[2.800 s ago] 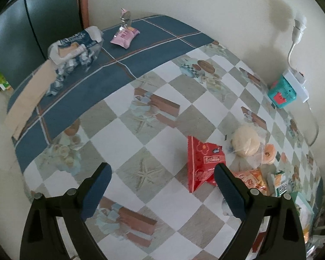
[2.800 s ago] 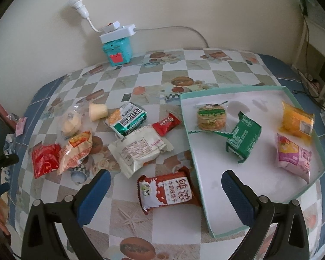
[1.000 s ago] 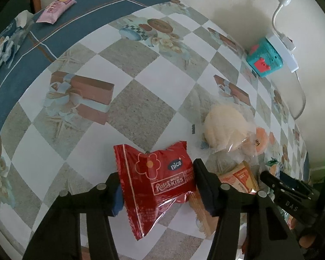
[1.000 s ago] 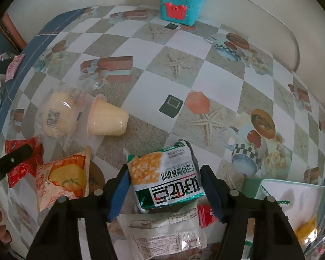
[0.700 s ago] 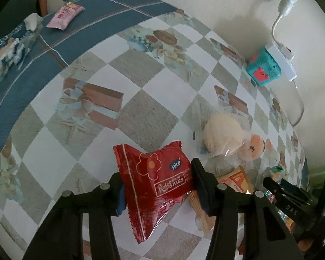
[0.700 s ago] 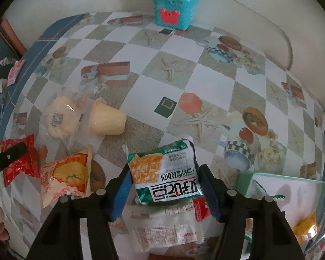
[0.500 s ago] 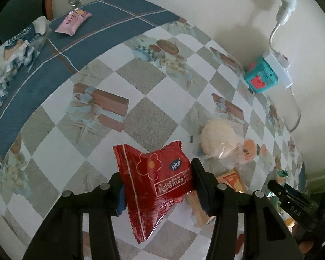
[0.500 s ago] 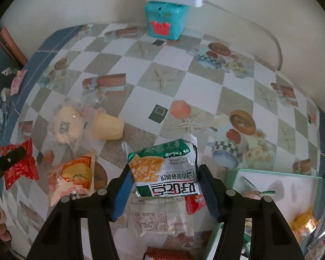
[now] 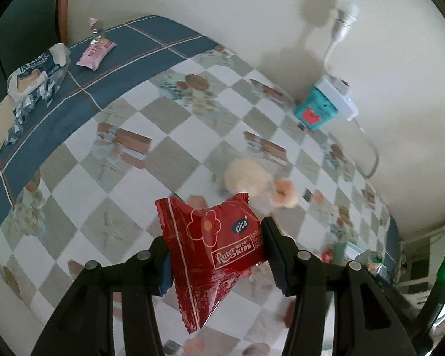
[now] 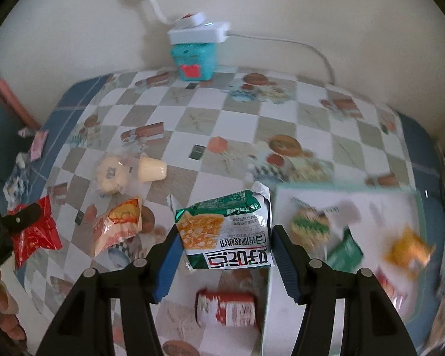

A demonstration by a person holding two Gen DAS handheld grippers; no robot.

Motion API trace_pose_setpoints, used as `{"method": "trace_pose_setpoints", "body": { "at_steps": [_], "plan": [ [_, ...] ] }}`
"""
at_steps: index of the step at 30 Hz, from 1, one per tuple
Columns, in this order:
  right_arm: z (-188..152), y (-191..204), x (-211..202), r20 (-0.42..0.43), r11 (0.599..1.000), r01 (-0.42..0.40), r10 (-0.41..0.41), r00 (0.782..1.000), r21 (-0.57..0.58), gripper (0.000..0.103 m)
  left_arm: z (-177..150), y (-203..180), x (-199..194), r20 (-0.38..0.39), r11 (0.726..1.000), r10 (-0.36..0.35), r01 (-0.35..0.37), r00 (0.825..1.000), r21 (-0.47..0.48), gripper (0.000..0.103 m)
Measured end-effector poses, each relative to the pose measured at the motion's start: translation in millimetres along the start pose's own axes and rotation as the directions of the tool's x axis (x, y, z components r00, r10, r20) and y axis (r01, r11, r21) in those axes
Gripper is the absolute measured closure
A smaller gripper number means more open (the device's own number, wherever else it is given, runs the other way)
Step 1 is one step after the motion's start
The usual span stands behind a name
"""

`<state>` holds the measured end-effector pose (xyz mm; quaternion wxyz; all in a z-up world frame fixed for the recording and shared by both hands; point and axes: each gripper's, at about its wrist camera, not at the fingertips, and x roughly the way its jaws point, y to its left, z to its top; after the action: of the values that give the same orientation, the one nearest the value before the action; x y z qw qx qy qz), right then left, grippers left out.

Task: Organize snacks
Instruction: 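Carry the red pack into the tray with the left tool while the right tool drops the green-white pack there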

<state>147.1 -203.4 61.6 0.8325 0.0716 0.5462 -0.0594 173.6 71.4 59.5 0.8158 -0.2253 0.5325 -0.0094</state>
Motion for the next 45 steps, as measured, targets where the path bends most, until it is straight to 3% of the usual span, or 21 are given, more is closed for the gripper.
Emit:
{"method": "trace_pose_setpoints", "body": {
  "at_steps": [5, 9, 21, 32, 41, 45],
  "plan": [
    [-29.0, -36.2, -21.8, 0.049, 0.988, -0.013, 0.005, 0.999, 0.156, 0.041, -19.9, -25.9, -4.3, -0.010, 0.999, -0.026, 0.027, 1.000, 0.030, 0.049],
    [-49.2, -64.1, -37.3, 0.089, 0.971, 0.020, -0.042, 0.995, 0.238, 0.041, -34.2, -51.0, -4.5, -0.017, 0.996, -0.045, 0.046, 0.999, 0.072, 0.049],
    [-83.1, -158.1, -44.9, 0.119, 0.878, 0.084, -0.157, 0.980, 0.471, 0.041, -70.5, -136.2, 13.6, -0.075, 0.960, -0.114, 0.129, 0.991, 0.247, 0.049],
    [-71.5, -202.9, -28.0, 0.090, 0.870, 0.104, -0.167, 0.982, 0.482, 0.041, -108.6, -216.8, 49.1, -0.189, 0.879, -0.215, 0.274, 0.958, 0.391, 0.049],
    [-41.2, -216.0, -14.3, 0.059, 0.894, 0.113, -0.153, 0.987, 0.434, 0.040, -127.1, -234.3, 81.8, -0.262, 0.857, -0.189, 0.289, 0.947, 0.426, 0.049],
    [-29.6, -216.1, -7.8, 0.039, 0.902, 0.131, -0.161, 0.986, 0.411, 0.040, -132.2, -233.3, 90.9, -0.287, 0.862, -0.167, 0.281, 0.943, 0.423, 0.049]
  ]
}}
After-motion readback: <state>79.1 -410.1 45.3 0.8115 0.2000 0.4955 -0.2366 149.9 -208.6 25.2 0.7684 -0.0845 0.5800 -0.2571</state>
